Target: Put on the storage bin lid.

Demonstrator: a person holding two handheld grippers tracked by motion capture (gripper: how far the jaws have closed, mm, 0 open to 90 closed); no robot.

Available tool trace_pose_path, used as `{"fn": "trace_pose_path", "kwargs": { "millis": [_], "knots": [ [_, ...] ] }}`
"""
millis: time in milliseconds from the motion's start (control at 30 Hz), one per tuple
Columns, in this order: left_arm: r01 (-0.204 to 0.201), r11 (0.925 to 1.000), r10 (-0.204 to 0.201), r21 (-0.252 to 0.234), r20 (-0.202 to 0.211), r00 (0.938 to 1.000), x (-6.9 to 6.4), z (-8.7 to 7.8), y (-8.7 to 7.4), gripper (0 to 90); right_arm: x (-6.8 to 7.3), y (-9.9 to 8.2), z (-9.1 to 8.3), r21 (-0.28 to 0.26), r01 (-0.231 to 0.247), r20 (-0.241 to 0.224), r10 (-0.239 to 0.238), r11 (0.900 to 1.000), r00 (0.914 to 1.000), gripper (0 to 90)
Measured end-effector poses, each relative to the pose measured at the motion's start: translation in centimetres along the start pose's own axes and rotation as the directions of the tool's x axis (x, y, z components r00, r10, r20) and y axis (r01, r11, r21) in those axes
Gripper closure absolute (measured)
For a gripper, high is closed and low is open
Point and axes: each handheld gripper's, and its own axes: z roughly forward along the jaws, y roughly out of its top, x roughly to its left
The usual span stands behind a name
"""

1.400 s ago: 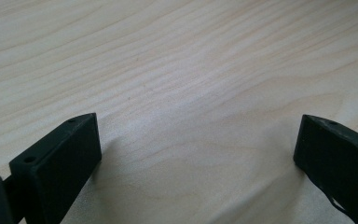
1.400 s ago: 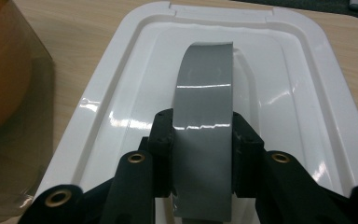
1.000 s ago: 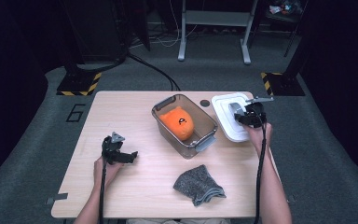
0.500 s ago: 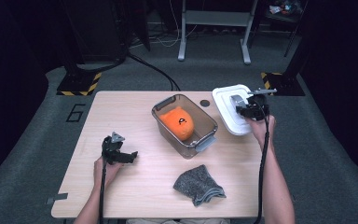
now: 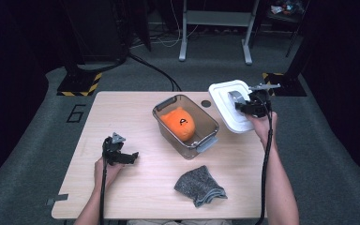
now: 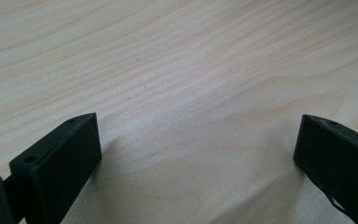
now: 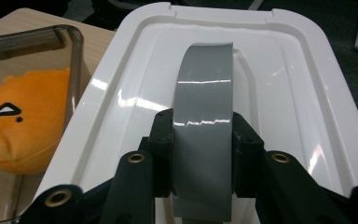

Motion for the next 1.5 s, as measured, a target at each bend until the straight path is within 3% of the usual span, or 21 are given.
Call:
{"fn": "trace_pose_path", "kwargs": {
  "millis": [500, 900, 1500],
  "knots": [
    [0.0, 1.0, 0.0, 0.0, 0.0, 1.0, 0.0, 0.0, 0.0, 0.5, 4.0, 1.3, 0.0, -0.019, 0.057, -0.101, -0.059, 0.9982, 0.9931, 66.7],
    [-0.007, 1.0, 0.007, 0.005, 0.0, 1.0, 0.0, 0.0, 0.0, 0.5, 7.4, 1.7, 1.3, -0.016, 0.117, -0.174, -0.118, 0.9931, 0.9777, 66.7],
    [-0.018, 0.9996, 0.018, 0.022, 0.002, 0.9998, 0.1, -0.2, 0.0, 0.5, 11.5, 1.7, 3.5, -0.016, 0.157, -0.256, -0.155, 0.9875, 0.9541, 66.7]
  ]
}}
